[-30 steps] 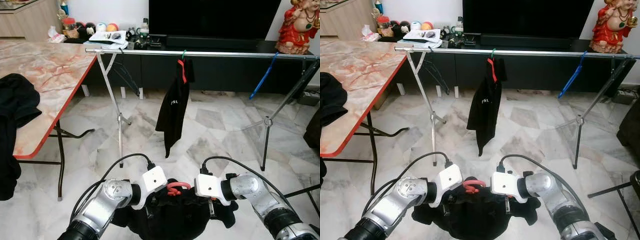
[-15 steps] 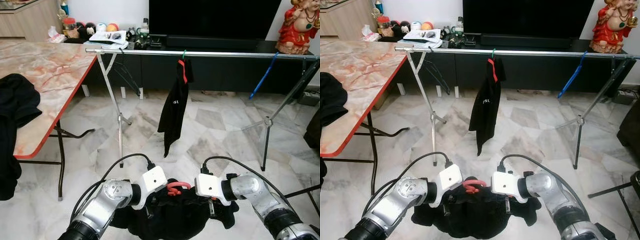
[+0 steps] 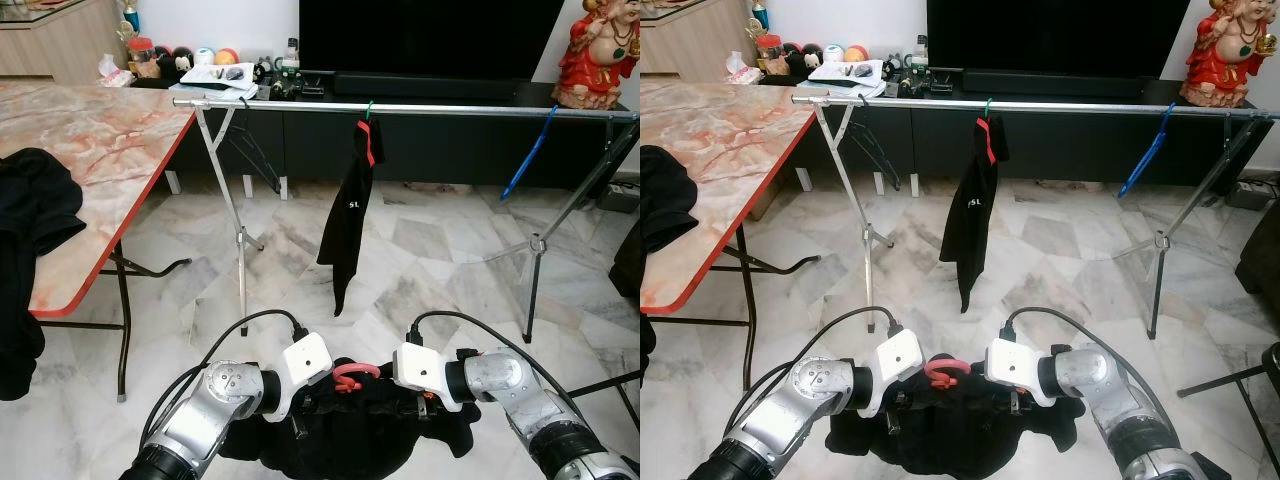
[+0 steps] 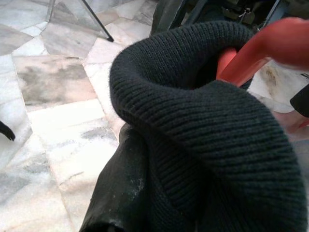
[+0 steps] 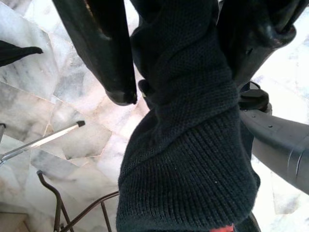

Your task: Hang hanger

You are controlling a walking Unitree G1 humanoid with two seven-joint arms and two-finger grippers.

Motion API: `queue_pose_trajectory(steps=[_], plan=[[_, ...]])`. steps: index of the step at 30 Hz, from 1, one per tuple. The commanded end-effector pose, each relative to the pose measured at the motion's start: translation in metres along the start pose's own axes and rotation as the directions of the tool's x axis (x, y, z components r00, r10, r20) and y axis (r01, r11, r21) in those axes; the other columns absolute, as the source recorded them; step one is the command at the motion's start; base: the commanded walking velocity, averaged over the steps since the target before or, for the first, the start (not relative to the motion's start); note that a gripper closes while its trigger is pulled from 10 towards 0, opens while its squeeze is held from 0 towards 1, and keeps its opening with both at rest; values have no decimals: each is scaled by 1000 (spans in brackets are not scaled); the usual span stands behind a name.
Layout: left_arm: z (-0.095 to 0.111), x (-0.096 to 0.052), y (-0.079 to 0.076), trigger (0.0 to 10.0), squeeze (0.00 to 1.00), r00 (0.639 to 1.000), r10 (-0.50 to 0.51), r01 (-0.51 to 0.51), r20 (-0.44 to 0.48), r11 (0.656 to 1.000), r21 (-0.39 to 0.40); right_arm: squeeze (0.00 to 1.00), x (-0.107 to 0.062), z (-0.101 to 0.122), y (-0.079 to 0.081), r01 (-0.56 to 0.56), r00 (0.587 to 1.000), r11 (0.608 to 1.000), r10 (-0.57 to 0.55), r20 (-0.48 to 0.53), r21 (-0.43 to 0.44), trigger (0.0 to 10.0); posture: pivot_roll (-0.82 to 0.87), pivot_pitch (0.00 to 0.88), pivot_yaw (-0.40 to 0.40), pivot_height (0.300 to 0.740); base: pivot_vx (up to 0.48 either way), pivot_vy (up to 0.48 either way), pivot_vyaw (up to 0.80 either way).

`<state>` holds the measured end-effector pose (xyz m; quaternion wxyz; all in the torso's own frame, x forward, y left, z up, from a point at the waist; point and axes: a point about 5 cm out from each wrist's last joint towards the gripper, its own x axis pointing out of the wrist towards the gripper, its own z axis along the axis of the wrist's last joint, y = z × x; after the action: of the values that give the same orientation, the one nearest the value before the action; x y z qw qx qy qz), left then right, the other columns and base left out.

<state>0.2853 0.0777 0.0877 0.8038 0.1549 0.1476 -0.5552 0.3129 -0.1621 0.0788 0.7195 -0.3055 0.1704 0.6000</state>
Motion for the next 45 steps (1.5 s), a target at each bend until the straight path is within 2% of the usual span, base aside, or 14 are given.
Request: queue_pose_trajectory(steps=[1,12,24,25,26,27,28,32,33,34,35,36,42,45], plan=[[10,0,-1,0,0,998,-16,14,56,1000,20,1000,-1,-1,3,-30,1000,1000,30,-7,1,10000,-14,66,-3,740,0,0,0],[-3,1,2,0,0,999,26,-24,-23,998,53,1000,-2,-3,7,-109,993,994,108,-41,-4,10000,-15,74,-9,740,0,0,0],[-13,1,1,0,0,997,21,-14,-76,996,87,1000,-1,-4,4,-43,996,998,40,-75,-36,10000,-16,77,-12,740,0,0,0],[-14,1,1,0,0,996,24,-17,-81,996,90,820,-1,-4,3,-29,996,999,26,-80,-40,10000,-14,79,-10,740,0,0,0],[-18,0,2,0,0,994,32,-22,-103,995,98,173,-1,-5,2,-6,997,999,2,-83,-47,10000,-15,80,-9,740,0,0,0],[-18,0,2,0,0,994,32,-22,-103,995,98,173,-1,-5,2,-6,997,999,2,-83,-47,10000,-15,80,-9,740,0,0,0],[-25,-2,4,0,0,988,46,-30,-145,993,114,0,-2,-5,-1,26,996,999,-30,-85,-47,10000,-15,80,-8,740,0,0,0],[-46,-6,12,0,0,959,160,-126,-235,980,154,0,-4,-7,-6,105,990,994,-107,-89,-32,10000,-18,79,-6,740,0,0,0],[-54,-8,18,1725,0,939,232,-206,-254,970,128,0,-6,-9,-7,139,985,990,-140,-97,-18,10000,-18,79,-6,740,0,0,0],[-54,-8,18,1725,0,939,232,-206,-254,970,128,0,-6,-9,-7,139,985,990,-140,-97,-18,10000,-18,79,-6,740,0,0,0],[-58,-10,22,7569,0,923,291,-270,-253,956,118,0,-6,-12,-8,170,981,985,-169,-95,2,10000,-19,78,-2,740,0,0,0],[-63,-14,27,9804,0,894,371,-359,-253,929,95,0,-8,-15,-7,225,971,974,-222,-86,34,10000,-17,79,0,740,0,0,0],[-78,-25,33,10000,0,821,505,-528,-265,849,-18,0,-11,-26,-6,422,905,882,-424,-35,211,10000,-30,78,6,740,0,0,0],[-83,-32,40,10000,0,751,614,-642,-243,765,-50,0,-14,-43,-1,575,796,712,-601,-74,404,10000,-45,72,15,740,0,0,0]])
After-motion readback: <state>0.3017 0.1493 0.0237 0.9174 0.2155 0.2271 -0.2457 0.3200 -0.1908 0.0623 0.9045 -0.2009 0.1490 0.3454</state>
